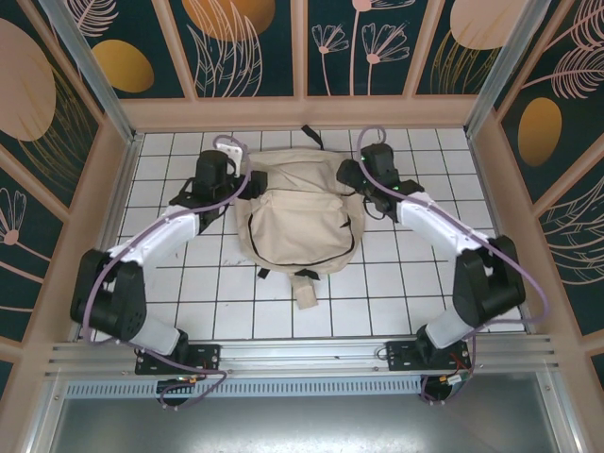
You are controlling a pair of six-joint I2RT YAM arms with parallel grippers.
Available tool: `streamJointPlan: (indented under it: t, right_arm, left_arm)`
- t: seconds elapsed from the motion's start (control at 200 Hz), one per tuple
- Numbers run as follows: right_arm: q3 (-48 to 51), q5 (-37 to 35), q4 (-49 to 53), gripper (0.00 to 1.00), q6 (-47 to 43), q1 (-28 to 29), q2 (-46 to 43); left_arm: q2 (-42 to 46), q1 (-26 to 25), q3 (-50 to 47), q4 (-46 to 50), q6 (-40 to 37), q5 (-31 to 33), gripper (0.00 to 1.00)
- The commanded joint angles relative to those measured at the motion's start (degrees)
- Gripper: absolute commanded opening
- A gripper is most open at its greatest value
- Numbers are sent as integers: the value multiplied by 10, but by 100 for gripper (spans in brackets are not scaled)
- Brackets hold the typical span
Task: Pack the student bag
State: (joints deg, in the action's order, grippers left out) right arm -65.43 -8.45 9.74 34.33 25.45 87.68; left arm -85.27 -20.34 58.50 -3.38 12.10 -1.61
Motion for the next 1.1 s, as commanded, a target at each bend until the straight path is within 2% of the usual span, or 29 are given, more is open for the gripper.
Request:
streamJointPlan:
  t: [0.0,0.045,0.165,0.235,0.35,0.445,0.565,0.625,0.7,0.795,0.86,1.0,1.095]
  right_arm:
    - [8,-63,-25,85,-47,-15,-68]
    - [20,-90,-33,89,-63,-22,-89]
    - [68,-167,-78,99,-111,-40,-148]
    - [98,-213,-101,99,-145,-48,-177]
    - [147,-276,-134,99,-177,-76,-209]
    - [209,-313,-178,99,-187,-115,-236]
    - [307,-298,-267,99,-171,-176,-267]
    - [364,-299,-334,99,-178,-193,-269]
    - [414,-303,-398,99,-200,-200,-265]
    - [435,-305,-426,99,-219,-201,-240]
    - [443,-303,-445,99,-235,-200,-221]
    - [482,-245,-561,99,-297,-200,-189]
    - [496,-195,-628,99,-334,-200,-158]
  left_arm:
    - [53,12,0,8,59,148,92]
    - [71,16,-9,10,71,196,98]
    - [114,32,-54,4,92,325,99]
    - [136,40,-88,-11,103,407,99]
    - [171,53,-165,-54,109,496,99]
    - [199,69,-245,-119,112,537,99]
    - [223,99,-357,-275,52,503,98]
    - [222,119,-379,-296,41,475,99]
    - [205,136,-390,-312,22,453,99]
    - [175,142,-402,-361,0,442,99]
    - [155,147,-412,-414,-11,399,99]
    - [119,149,-426,-523,-52,334,99]
    - [104,153,-440,-589,-78,251,98]
